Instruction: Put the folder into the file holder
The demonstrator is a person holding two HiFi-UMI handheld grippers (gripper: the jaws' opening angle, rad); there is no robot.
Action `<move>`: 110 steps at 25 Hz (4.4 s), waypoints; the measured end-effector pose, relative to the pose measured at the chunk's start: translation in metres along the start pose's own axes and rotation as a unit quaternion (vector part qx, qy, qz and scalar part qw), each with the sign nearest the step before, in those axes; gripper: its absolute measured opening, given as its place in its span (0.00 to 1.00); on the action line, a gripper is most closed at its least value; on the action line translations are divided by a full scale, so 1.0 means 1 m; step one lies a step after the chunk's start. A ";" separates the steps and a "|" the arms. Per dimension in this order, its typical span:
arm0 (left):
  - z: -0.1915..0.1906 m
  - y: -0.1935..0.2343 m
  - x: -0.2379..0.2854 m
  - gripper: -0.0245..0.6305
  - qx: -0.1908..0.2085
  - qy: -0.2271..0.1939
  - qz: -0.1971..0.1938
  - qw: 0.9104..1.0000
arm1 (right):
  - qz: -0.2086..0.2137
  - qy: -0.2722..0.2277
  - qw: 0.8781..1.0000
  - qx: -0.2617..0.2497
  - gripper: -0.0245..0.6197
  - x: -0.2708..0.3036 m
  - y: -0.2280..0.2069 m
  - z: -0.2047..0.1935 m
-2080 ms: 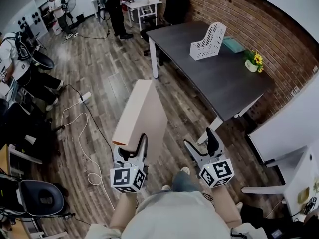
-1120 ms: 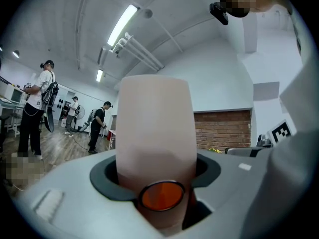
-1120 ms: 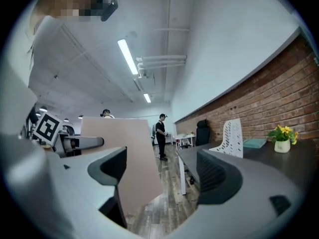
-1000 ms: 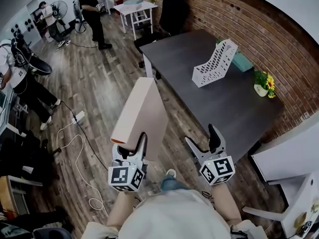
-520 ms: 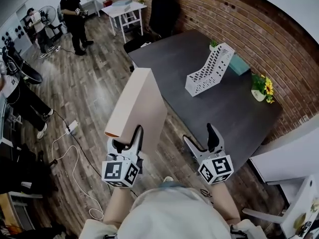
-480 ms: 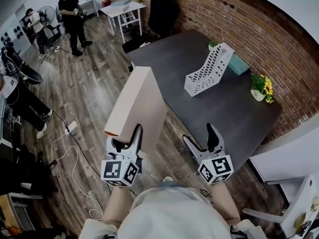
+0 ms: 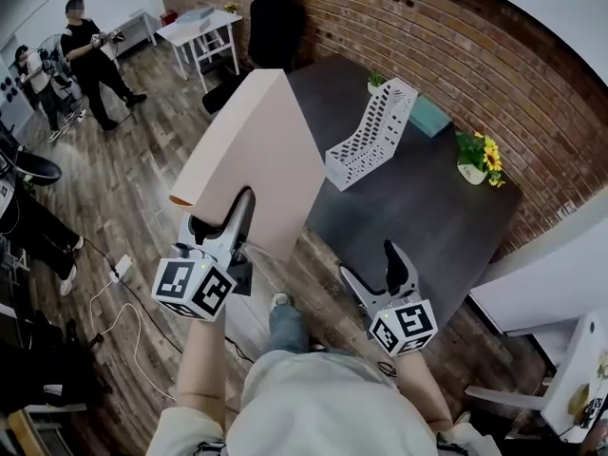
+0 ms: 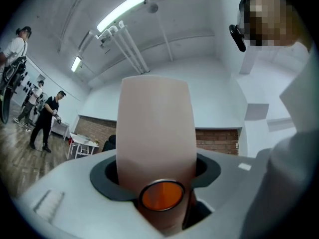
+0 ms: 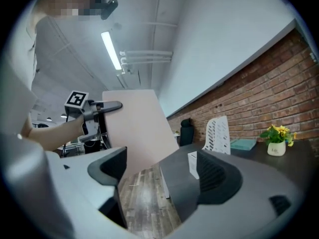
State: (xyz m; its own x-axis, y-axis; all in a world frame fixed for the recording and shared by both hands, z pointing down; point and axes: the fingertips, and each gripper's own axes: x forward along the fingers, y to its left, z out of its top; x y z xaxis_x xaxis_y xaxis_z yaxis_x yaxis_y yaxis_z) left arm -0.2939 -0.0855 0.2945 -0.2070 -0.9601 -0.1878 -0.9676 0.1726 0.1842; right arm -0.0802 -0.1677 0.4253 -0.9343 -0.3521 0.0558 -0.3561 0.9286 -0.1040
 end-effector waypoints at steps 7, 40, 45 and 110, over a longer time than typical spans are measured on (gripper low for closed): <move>0.030 -0.005 0.085 0.45 -0.023 -0.029 -0.067 0.997 | -0.053 -0.011 0.998 0.010 0.67 0.014 -0.043 0.003; -0.018 -0.038 0.327 0.45 -0.009 -0.001 -0.256 0.967 | -0.258 -0.022 0.965 0.030 0.67 0.078 -0.157 0.027; -0.040 -0.044 0.338 0.45 -0.013 0.013 -0.262 0.965 | -0.273 -0.015 0.961 0.035 0.67 0.075 -0.163 0.025; -0.224 -0.067 0.326 0.58 0.071 0.119 -0.244 0.960 | -0.274 0.012 0.960 0.055 0.67 0.058 -0.167 0.006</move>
State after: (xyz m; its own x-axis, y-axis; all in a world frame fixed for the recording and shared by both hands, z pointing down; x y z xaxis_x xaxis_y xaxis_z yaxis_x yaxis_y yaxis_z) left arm -0.2647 -0.4594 0.4367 0.2984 -0.9544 0.0108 -0.9544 -0.2985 -0.0051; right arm -0.0748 -0.3441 0.4398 -0.6068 -0.7798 0.1538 -0.7942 0.5872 -0.1561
